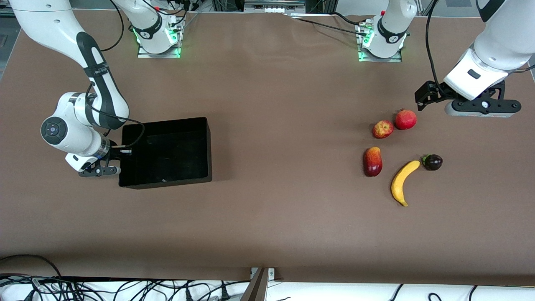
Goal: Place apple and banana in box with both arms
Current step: 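Reach the right gripper down to the rim of the black box, then slide the black box with the right gripper toward the fruit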
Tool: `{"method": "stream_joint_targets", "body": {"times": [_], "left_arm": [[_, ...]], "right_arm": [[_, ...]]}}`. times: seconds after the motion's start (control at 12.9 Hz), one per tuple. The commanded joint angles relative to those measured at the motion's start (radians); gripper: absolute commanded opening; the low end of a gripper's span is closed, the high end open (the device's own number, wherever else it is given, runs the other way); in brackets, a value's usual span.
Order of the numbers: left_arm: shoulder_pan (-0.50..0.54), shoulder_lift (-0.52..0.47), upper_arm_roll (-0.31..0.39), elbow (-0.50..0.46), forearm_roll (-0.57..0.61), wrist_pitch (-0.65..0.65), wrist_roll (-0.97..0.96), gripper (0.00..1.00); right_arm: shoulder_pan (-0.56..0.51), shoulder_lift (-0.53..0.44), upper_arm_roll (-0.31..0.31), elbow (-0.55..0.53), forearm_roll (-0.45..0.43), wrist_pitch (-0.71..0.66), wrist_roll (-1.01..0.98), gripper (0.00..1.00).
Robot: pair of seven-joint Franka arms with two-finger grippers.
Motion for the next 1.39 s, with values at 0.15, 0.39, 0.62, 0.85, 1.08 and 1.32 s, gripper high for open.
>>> {"method": "stream_joint_targets", "body": {"times": [0.15, 0.39, 0.62, 0.85, 1.08, 1.32], "left_arm": [[-0.014, 0.006, -0.011, 0.041, -0.016, -0.037, 0.005, 1.0], [-0.014, 0.006, -0.014, 0.042, -0.016, -0.039, 0.005, 1.0], [-0.015, 0.006, -0.016, 0.044, -0.016, -0.045, 0.005, 1.0], [-0.015, 0.005, -0.016, 0.044, -0.016, -0.047, 0.005, 1.0], [-0.015, 0.005, -0.016, 0.044, -0.016, -0.047, 0.005, 1.0], [-0.015, 0.005, -0.022, 0.045, -0.016, -0.053, 0.005, 1.0]], "right_arm": [[0.003, -0.038, 0.087, 0.109, 0.036, -0.123, -0.02, 0.0], [0.133, -0.027, 0.116, 0.333, 0.067, -0.359, 0.143, 0.0], [0.344, 0.072, 0.116, 0.488, 0.065, -0.395, 0.428, 0.0], [0.544, 0.267, 0.116, 0.708, 0.085, -0.366, 0.73, 0.0], [0.644, 0.402, 0.116, 0.818, 0.087, -0.248, 0.861, 0.0], [0.699, 0.464, 0.11, 0.817, 0.082, -0.144, 0.898, 0.0]]}}
